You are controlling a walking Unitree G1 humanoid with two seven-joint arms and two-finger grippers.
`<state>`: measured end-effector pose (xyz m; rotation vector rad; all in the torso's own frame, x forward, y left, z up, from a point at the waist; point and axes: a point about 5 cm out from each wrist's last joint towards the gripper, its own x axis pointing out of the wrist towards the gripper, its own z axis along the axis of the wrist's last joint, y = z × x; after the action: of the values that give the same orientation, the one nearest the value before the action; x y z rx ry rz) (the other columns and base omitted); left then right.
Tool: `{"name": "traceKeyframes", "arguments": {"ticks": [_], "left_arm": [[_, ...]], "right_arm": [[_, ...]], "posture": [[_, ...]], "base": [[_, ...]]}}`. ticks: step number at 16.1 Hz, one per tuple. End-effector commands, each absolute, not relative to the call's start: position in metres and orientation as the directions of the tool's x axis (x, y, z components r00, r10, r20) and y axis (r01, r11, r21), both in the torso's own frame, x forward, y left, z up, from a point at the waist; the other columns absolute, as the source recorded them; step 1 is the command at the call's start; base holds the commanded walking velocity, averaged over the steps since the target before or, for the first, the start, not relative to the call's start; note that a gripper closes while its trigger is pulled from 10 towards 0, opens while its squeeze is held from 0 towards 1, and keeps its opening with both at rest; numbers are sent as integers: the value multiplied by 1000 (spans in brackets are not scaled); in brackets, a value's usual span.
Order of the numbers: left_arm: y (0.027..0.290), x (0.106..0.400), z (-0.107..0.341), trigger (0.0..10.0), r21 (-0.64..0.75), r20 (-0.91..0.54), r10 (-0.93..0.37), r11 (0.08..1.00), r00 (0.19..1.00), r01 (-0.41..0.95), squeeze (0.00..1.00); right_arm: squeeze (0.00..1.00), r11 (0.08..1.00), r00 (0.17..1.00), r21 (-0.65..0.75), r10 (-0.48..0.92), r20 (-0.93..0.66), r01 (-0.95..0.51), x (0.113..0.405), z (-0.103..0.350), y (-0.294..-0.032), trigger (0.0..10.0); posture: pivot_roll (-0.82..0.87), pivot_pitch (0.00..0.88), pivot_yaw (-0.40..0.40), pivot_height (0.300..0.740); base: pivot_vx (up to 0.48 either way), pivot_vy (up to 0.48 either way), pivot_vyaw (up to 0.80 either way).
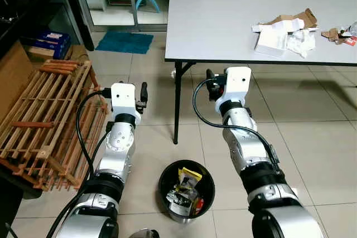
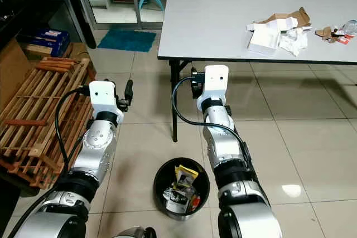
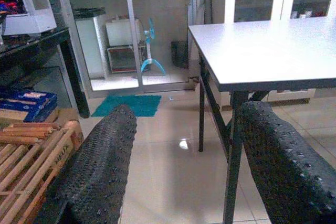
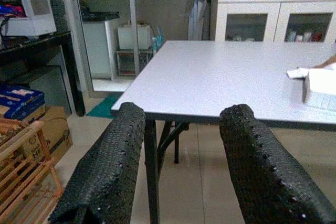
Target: Picking trash to rubbish bin
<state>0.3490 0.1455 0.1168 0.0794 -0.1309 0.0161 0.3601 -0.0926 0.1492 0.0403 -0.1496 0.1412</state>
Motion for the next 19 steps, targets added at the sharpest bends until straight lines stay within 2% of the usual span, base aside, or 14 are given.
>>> {"name": "traceKeyframes", "arguments": {"ticks": [1, 5, 19], "left_arm": [[140, 349, 119, 10000, 88, 130, -15, 996, 991, 4, 0], [131, 347, 116, 10000, 83, 115, -35, 996, 993, 26, 0], [129, 347, 114, 10000, 97, 93, -57, 994, 994, 48, 0]], "right_arm": [[0, 989, 977, 18, 142, 157, -147, 359, 153, -91, 10000], [0, 990, 979, 18, 139, 146, -143, 358, 150, -92, 10000], [0, 983, 977, -18, 182, 110, -181, 352, 144, -81, 10000]], "posture": [[17, 27, 33, 740], [20, 22, 35, 740], [13, 0, 56, 740]], "base": [[0, -240, 0], [0, -263, 0], [0, -285, 0]]}}
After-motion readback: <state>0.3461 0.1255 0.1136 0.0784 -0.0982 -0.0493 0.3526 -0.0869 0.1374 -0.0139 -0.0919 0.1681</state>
